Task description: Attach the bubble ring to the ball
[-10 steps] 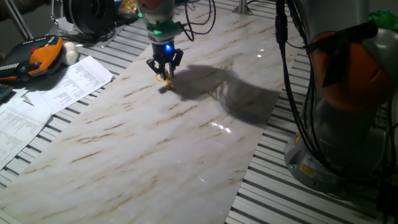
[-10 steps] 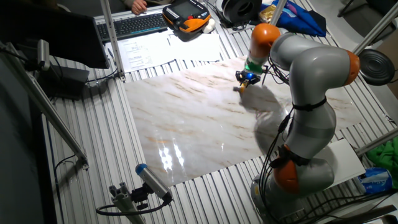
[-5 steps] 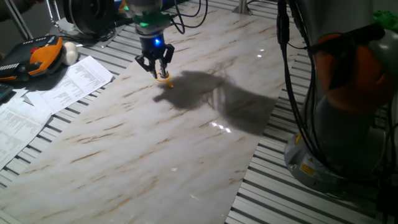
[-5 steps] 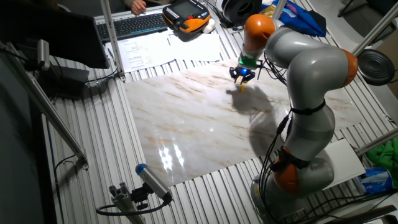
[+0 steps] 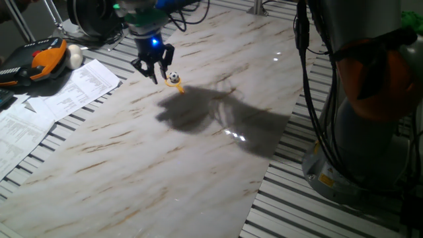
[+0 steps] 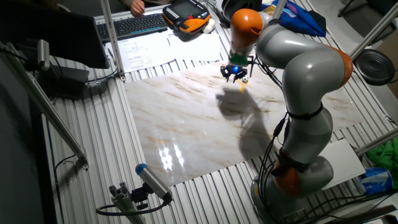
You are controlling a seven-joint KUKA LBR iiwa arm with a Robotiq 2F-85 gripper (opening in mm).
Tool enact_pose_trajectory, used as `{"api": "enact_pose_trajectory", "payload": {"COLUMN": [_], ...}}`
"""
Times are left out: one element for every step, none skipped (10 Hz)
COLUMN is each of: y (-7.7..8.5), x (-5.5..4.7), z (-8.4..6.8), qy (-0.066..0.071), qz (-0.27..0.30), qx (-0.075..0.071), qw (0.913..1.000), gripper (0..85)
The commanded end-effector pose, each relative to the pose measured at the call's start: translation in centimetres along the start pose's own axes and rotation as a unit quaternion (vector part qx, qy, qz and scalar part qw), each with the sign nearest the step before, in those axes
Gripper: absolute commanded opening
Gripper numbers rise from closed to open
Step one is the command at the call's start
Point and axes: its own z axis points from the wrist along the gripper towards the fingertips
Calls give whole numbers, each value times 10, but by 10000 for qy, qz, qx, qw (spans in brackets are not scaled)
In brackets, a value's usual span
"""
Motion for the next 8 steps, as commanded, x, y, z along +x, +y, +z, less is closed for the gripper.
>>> {"api": "enact_pose_trajectory", "payload": {"y": [8, 13, 17, 21, 23, 24, 25, 26], "x": [6, 13, 18, 20, 21, 21, 21, 21], "z": [1, 3, 2, 0, -1, -1, -1, -1], "qy": [-55, -147, -179, -170, -201, -205, -205, -211], "qz": [-73, -125, -147, -186, -239, -301, -331, -346], "qx": [-30, 5, 41, 20, 16, 7, 8, 22], "qw": [10000, 9998, 9997, 9997, 9995, 9993, 9992, 9992], "gripper": [340, 340, 340, 340, 340, 340, 340, 340]}}
